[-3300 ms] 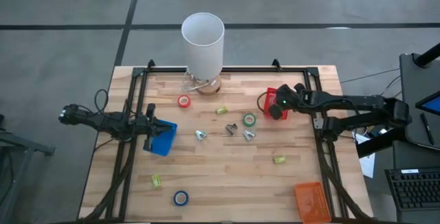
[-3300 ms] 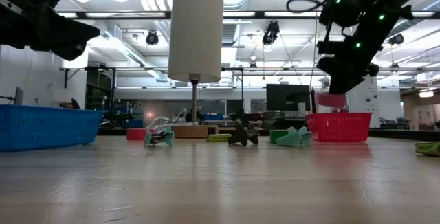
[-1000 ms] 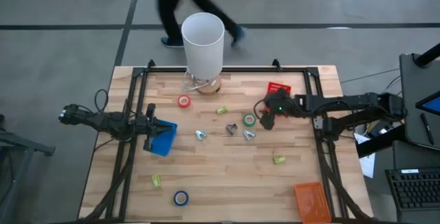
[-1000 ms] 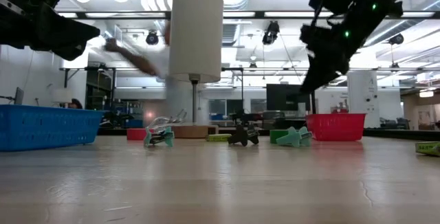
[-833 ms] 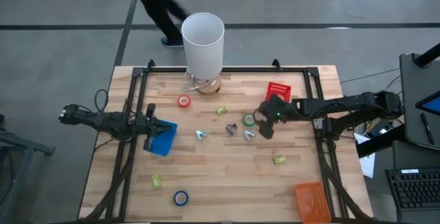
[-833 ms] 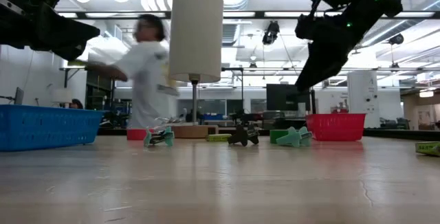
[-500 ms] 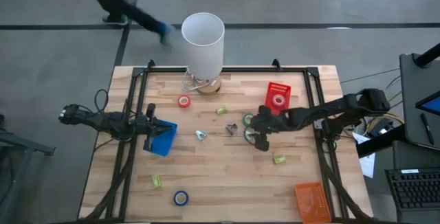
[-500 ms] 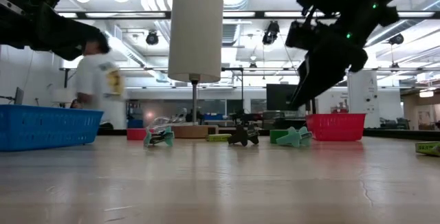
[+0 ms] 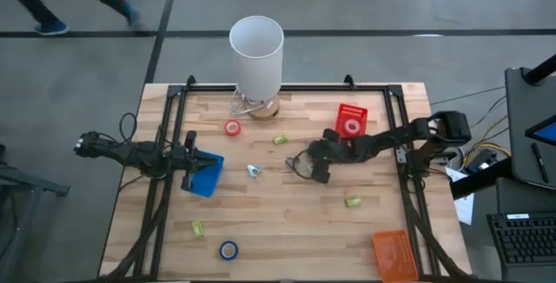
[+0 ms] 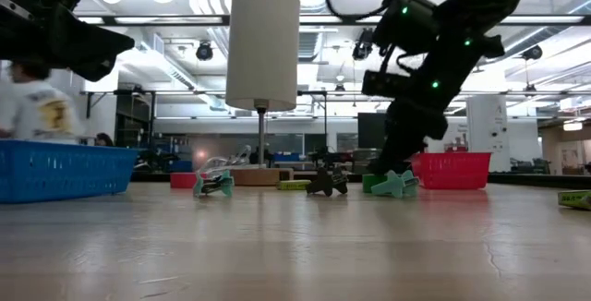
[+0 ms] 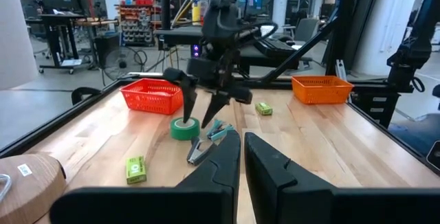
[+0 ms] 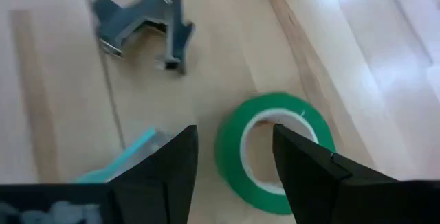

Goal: Pick and place Stapler, Stapler remover, tape
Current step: Put the green tape into the red bin

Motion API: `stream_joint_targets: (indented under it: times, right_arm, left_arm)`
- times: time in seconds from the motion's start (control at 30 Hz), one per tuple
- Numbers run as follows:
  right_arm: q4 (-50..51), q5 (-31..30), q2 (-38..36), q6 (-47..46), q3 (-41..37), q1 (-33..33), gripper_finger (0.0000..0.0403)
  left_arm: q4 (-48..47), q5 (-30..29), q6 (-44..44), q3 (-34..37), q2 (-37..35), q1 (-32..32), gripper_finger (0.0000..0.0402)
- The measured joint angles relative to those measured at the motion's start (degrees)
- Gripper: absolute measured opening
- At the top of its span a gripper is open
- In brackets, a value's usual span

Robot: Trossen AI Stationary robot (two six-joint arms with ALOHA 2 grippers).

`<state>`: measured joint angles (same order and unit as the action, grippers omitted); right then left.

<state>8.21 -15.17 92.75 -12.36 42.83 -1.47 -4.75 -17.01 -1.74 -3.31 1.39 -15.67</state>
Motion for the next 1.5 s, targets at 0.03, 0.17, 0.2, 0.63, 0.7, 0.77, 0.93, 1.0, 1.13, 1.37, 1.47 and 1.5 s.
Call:
stream_joint_targets:
  times: [0.03,0.17,0.2,0.63,0.7,0.77,0.93,1.0,1.13,1.37,1.47,1.5]
  right_arm:
    - [0.2,0.0,0.5,-0.6,0.1,-0.2,0.0175]
    - [0.5,0.0,1.9,-1.0,0.1,-0.6,0.0162]
    - [0.5,0.1,2.0,-1.0,0.1,-0.6,0.0156]
    - [0.7,0.6,0.3,0.6,0.1,-0.6,0.0042]
    - [1.1,0.6,-0.8,0.7,0.1,-0.6,0.0036]
    - [1.6,0.2,-2.3,0.8,0.1,-0.6,0.0037]
    - [4.4,0.0,-7.6,0.8,0.1,-0.6,0.0051]
    - [6.3,-0.9,-10.5,0.8,0.1,-0.6,0.0051]
    - [10.8,-5.1,-17.1,0.8,0.1,-1.1,0.0049]
    - [20.0,-9.0,-27.7,-4.0,0.1,-7.0,0.0048]
    - [21.9,-9.0,-30.2,-5.7,0.0,-10.8,0.0049]
    - [22.2,-9.0,-30.8,-5.9,0.0,-12.0,0.005]
  left_arm:
    - [0.0,0.0,0.0,0.0,0.0,0.0,0.0026]
    - [0.0,0.0,0.0,0.0,0.0,0.0,0.0026]
    - [0.0,0.0,0.0,0.0,0.0,0.0,0.0026]
    - [0.0,0.0,0.0,0.0,0.0,0.0,0.0026]
    - [0.0,0.0,0.0,0.0,0.0,0.0,0.0026]
    - [0.0,0.0,0.0,0.0,0.0,0.0,0.0026]
    - [0.0,0.0,0.0,0.0,0.0,0.0,0.0026]
    - [0.0,0.0,0.0,0.0,0.0,0.0,0.0026]
    - [0.0,0.0,0.0,0.0,0.0,0.0,0.0026]
    - [0.0,0.0,0.0,0.0,0.0,0.0,0.0026]
    - [0.0,0.0,0.0,0.0,0.0,0.0,0.0026]
    - [0.0,0.0,0.0,0.0,0.0,0.0,0.0026]
